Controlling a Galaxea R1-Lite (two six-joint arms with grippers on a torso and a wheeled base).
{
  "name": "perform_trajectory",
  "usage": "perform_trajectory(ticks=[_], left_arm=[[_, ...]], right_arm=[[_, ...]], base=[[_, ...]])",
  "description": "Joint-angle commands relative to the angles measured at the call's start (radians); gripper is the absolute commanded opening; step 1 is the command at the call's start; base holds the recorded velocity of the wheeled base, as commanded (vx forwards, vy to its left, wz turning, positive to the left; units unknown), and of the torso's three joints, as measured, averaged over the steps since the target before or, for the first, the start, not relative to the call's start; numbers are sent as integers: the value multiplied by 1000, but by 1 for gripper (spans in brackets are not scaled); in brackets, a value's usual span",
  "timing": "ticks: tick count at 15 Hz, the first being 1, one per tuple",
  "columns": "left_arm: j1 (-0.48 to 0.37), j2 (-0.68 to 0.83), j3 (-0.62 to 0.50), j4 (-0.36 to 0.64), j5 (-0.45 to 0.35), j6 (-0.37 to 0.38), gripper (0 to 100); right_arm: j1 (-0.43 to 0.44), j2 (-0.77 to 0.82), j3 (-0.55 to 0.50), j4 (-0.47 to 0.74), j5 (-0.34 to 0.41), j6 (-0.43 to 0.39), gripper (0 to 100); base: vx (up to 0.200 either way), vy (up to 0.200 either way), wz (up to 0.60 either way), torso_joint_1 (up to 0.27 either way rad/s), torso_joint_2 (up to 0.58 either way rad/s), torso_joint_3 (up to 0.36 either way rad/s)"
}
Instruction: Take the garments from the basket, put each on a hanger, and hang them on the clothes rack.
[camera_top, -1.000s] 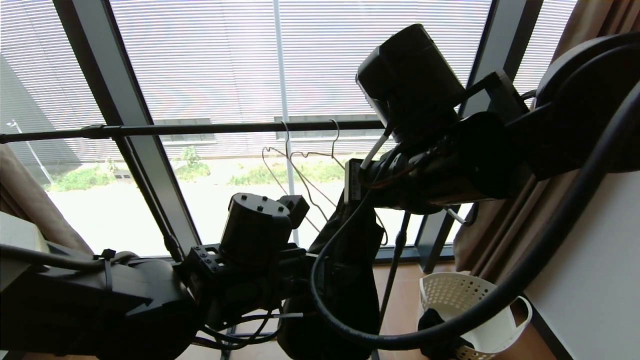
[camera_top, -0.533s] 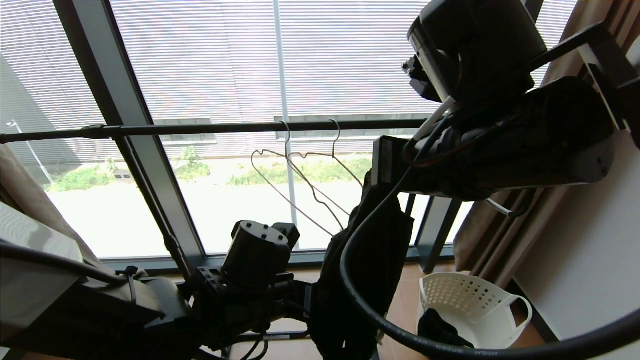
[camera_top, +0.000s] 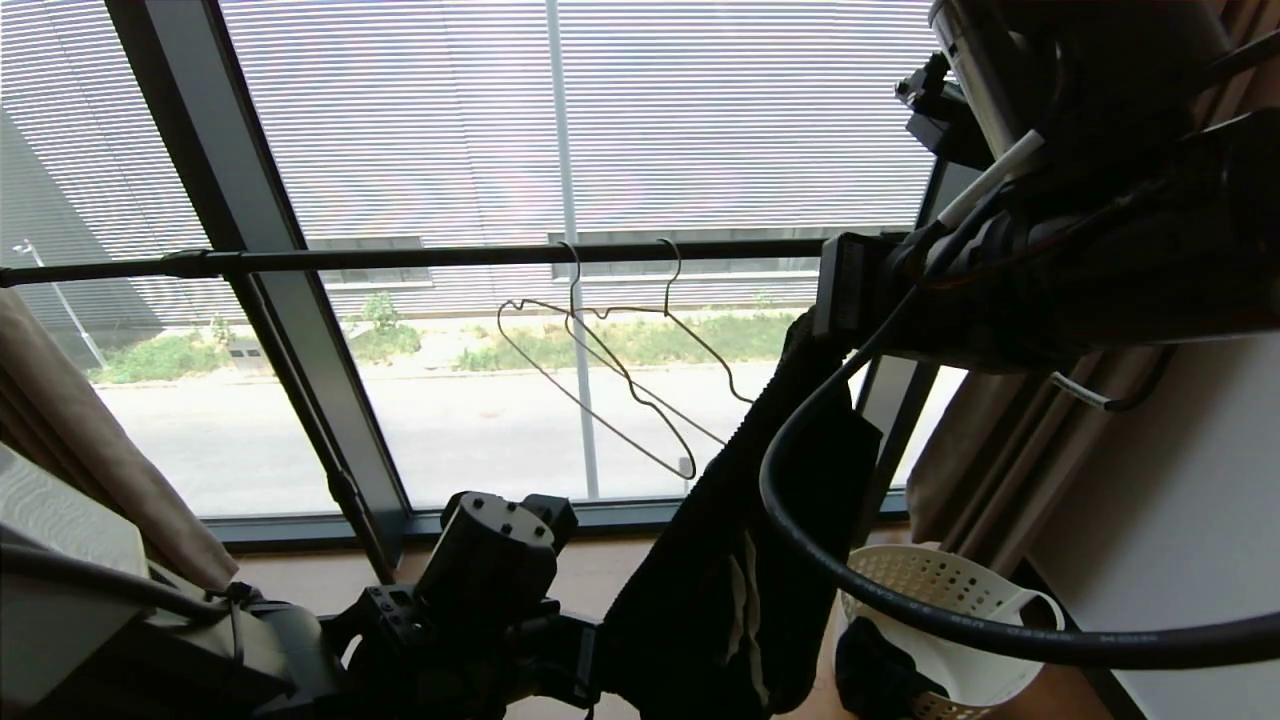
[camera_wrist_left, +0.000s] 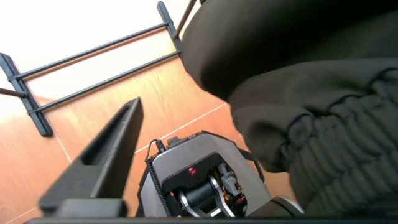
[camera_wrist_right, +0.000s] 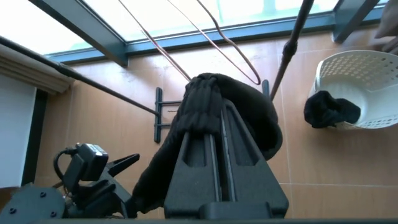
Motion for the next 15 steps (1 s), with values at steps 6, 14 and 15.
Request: perform_trajectory(ticks=[6,14,15], left_arm=[[6,-287,102,7,6,44,0],[81,-319,34,8,1,197,0],[90,-311,11,8,1,202,0]], right_arm=[[-106,-160,368,-216,-22,-57,0],[-117,-354,1056,-900,67,-505,0],[-108,-354,1072,-928,77,-535,0]], base=[[0,0,0,0,0,0],[0,0,0,0,0,0],[0,0,0,0,0,0]])
